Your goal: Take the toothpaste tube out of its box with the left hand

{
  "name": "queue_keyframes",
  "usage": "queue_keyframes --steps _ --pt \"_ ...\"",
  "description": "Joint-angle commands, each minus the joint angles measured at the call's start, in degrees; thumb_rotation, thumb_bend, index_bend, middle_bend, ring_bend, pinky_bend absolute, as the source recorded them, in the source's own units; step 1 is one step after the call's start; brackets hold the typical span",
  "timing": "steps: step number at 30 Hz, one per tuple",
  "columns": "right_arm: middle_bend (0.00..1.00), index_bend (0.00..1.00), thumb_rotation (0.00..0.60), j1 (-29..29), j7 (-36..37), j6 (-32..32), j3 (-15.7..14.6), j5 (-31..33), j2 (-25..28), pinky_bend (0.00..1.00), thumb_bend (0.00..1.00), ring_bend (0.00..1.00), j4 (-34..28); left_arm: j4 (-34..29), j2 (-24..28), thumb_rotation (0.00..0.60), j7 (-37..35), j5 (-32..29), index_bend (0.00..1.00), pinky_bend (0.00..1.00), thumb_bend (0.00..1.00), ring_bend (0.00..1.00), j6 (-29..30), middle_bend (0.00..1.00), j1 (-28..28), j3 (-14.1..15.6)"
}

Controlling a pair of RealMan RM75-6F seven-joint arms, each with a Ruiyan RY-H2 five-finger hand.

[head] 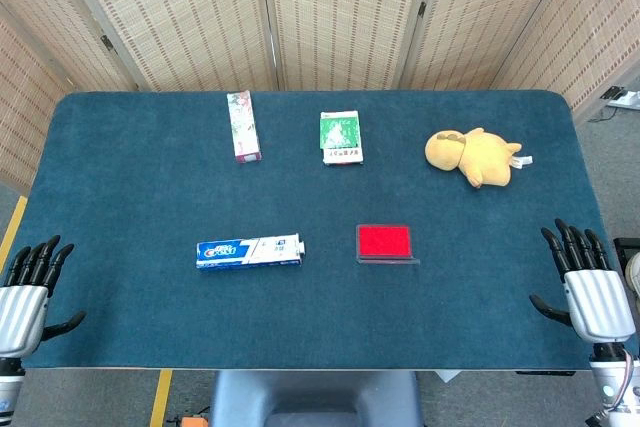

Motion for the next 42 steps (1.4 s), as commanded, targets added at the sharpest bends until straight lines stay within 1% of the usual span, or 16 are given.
queue_keyframes --steps 1,5,9,10,12,14,17,21,23,25,28,30,32,36,39,42 --pt "0.00 0.00 0.600 0.2 -0.3 -0.6 0.0 0.3 -0.1 0.00 0.21 0.00 0.0 0.2 0.1 0.600 -0.7 0.3 0.10 0.00 0.14 0.02 -0.4 0.04 -0.2 0.2" --pt "0.00 0.00 0.600 0.0 -0.4 -0.2 -0.1 0.1 0.0 0.00 0.21 0.00 -0.1 0.9 -0.1 0.600 -1.8 2.0 0.12 0.02 0.14 0.03 -0.8 0.06 -1.0 0.4" --pt "0.00 0.00 0.600 -0.1 0.1 -0.2 -0.6 -0.6 0.0 0.00 0.21 0.00 0.0 2.9 0.4 0.600 -9.4 8.0 0.15 0.09 0.14 0.06 -0.3 0.10 -2.3 2.5" --pt "0.00 0.00 0.600 0.0 0.1 -0.5 -0.8 -0.7 0.0 0.00 0.21 0.00 0.1 3.7 0.1 0.600 -9.6 8.5 0.16 0.11 0.15 0.07 0.1 0.11 -2.4 2.5" --pt "0.00 0.00 0.600 0.5 -0.7 -2.1 -1.4 -0.8 -0.1 0.00 0.21 0.00 0.1 5.3 -1.3 0.600 -9.3 8.4 0.17 0.13 0.15 0.08 0.4 0.13 -2.5 2.1" --pt "0.00 0.00 0.600 0.8 -0.9 -2.9 -1.9 -1.5 0.1 0.00 0.21 0.00 -0.4 5.8 -1.7 0.600 -10.5 8.0 0.20 0.13 0.15 0.09 -1.1 0.17 -3.1 2.4" --pt "0.00 0.00 0.600 0.4 -0.1 -1.4 -2.0 -2.6 0.5 0.00 0.21 0.00 -0.6 6.1 -1.5 0.600 -13.3 8.0 0.21 0.15 0.14 0.10 -2.1 0.17 -3.9 2.5" --pt "0.00 0.00 0.600 -0.7 2.4 1.2 -1.7 -3.1 1.4 0.00 0.21 0.00 -0.7 8.0 -3.4 0.600 -15.9 7.8 0.19 0.18 0.14 0.13 -2.4 0.21 -4.2 2.7" --pt "0.00 0.00 0.600 -0.8 3.0 1.9 -1.6 -3.6 1.5 0.00 0.21 0.00 -0.5 8.0 -3.7 0.600 -14.6 7.9 0.19 0.19 0.14 0.15 -3.1 0.22 -4.8 2.6" --pt "0.00 0.00 0.600 -0.8 3.4 2.0 -1.8 -4.2 1.7 0.00 0.21 0.00 -0.4 7.5 -4.4 0.600 -11.7 7.4 0.19 0.19 0.14 0.16 -3.5 0.23 -5.5 1.8" --pt "0.00 0.00 0.600 -0.7 4.2 1.9 -2.2 -4.9 2.0 0.00 0.21 0.00 -0.5 5.0 -4.7 0.600 -8.5 5.4 0.19 0.19 0.13 0.16 -6.0 0.24 -6.7 0.8" --pt "0.00 0.00 0.600 -0.9 5.6 1.8 -2.4 -4.8 2.5 0.00 0.21 0.00 -0.7 2.2 -4.1 0.600 -7.2 2.2 0.20 0.18 0.11 0.15 -9.7 0.24 -8.0 0.0" --pt "0.00 0.00 0.600 -1.0 6.5 2.0 -2.2 -4.6 2.9 0.00 0.21 0.00 -0.5 -0.7 -3.4 0.600 -3.2 -1.5 0.20 0.17 0.09 0.13 -12.8 0.24 -9.1 -1.0" --pt "0.00 0.00 0.600 -1.0 7.7 2.3 -1.8 -4.1 3.2 0.00 0.21 0.00 -0.3 -5.1 -4.1 0.600 3.5 -7.0 0.19 0.17 0.09 0.13 -16.6 0.24 -11.2 -2.9" --pt "0.00 0.00 0.600 -0.9 9.5 1.7 -1.7 -3.7 3.8 0.00 0.21 0.00 0.0 -5.4 -5.3 0.600 4.5 -11.0 0.15 0.16 0.09 0.09 -20.9 0.20 -13.6 -4.1" --pt "0.00 0.00 0.600 -1.2 10.7 2.3 -1.5 -3.5 4.2 0.00 0.21 0.00 0.2 -4.2 -7.2 0.600 6.6 -15.0 0.13 0.15 0.09 0.08 -24.0 0.18 -16.0 -5.5"
